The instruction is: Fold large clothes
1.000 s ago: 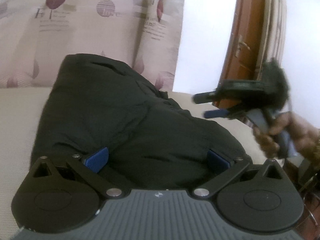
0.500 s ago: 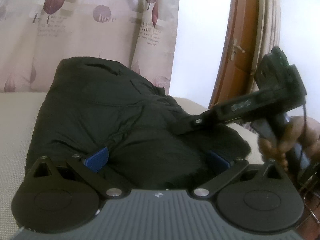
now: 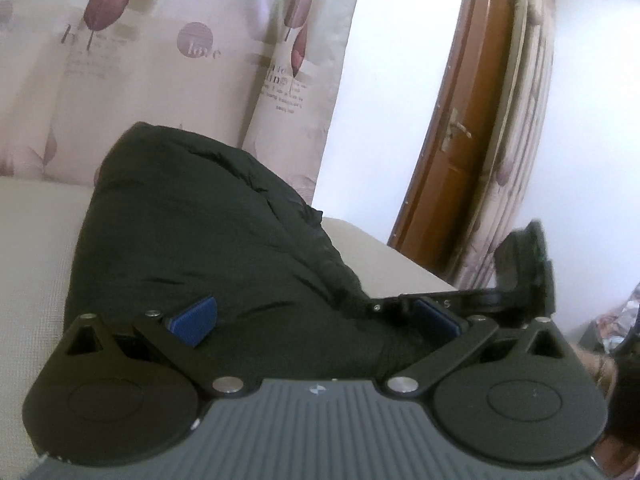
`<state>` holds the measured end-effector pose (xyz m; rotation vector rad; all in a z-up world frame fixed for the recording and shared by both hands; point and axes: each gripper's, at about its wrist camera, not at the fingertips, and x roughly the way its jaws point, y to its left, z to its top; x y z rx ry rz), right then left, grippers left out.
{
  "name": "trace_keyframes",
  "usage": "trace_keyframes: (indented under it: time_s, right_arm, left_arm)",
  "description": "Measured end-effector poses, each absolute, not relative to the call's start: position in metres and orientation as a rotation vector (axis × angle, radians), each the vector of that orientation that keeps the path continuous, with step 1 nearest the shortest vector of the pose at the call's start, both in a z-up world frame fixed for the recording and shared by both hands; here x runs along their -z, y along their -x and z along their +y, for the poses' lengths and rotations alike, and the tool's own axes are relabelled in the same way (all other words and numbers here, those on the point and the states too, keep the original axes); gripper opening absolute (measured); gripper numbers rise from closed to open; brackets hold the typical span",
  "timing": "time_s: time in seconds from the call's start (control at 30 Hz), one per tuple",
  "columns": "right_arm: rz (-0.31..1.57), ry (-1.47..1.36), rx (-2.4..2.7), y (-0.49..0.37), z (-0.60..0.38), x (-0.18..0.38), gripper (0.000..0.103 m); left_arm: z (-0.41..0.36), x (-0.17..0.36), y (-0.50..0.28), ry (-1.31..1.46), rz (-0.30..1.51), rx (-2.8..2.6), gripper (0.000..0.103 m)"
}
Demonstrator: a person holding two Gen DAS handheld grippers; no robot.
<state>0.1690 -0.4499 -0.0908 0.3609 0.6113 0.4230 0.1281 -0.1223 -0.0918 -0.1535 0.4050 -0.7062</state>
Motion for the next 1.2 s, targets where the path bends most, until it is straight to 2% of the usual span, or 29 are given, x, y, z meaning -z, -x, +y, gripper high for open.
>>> trace_keyframes:
  time_s: [0.17, 0.27, 0.43, 0.6, 0.7, 0.73, 0.77, 0.87, 0.97, 1.07, 1.2]
  right_arm:
    - [0.599, -0.556, -0.443, -0.172, -0.465, 0.121, 0.027]
    - [0.587, -0.519, -0.435, -0.17, -0.461, 0.122, 0.028]
    - [0.598, -0.472, -0.419, -0.167, -0.462, 0.119, 0.036]
    - [0.596, -0.485, -0.421, -0.165, -0.464, 0.124, 0.04]
    - [0.594, -0.558, -0.433, -0.165, -0.47, 0.132, 0.041]
    - [0.594, -0.571, -0.433, -0.165, -0.47, 0.133, 0.041]
    - [0.594, -0.581, -0.434, -0.164, -0.471, 0.134, 0.041]
    - [0.62, -0.613, -0.447, -0.167, -0.476, 0.133, 0.042]
    - [0.643, -0.502, -0.429, -0.169, -0.475, 0.106, 0.044]
    - [0.527, -0.211, -0.369, -0.164, -0.463, 0.048, 0.044]
    - [0.408, -0.065, -0.424, -0.186, -0.438, -0.014, 0.044]
  left_arm:
    - [-0.128, 0.097, -0.136, 0.154, 0.433, 0.713, 0.103]
    - [-0.136, 0.103, -0.137, 0.106, 0.446, 0.727, 0.103]
    - [-0.146, 0.101, -0.134, 0.09, 0.464, 0.73, 0.101]
    - [-0.154, 0.085, -0.128, 0.071, 0.35, 0.8, 0.099]
    - [-0.165, 0.096, -0.143, 0.092, 0.448, 0.879, 0.084]
    - [-0.168, 0.104, -0.151, 0.109, 0.498, 0.882, 0.075]
    - [-0.168, 0.109, -0.154, 0.12, 0.502, 0.876, 0.073]
    - [-0.169, 0.118, -0.156, 0.11, 0.482, 0.905, 0.073]
    - [-0.17, 0.123, -0.158, 0.098, 0.483, 0.922, 0.073]
    - [-0.171, 0.126, -0.158, 0.11, 0.481, 0.928, 0.073]
    - [-0.176, 0.129, -0.152, 0.086, 0.473, 0.93, 0.073]
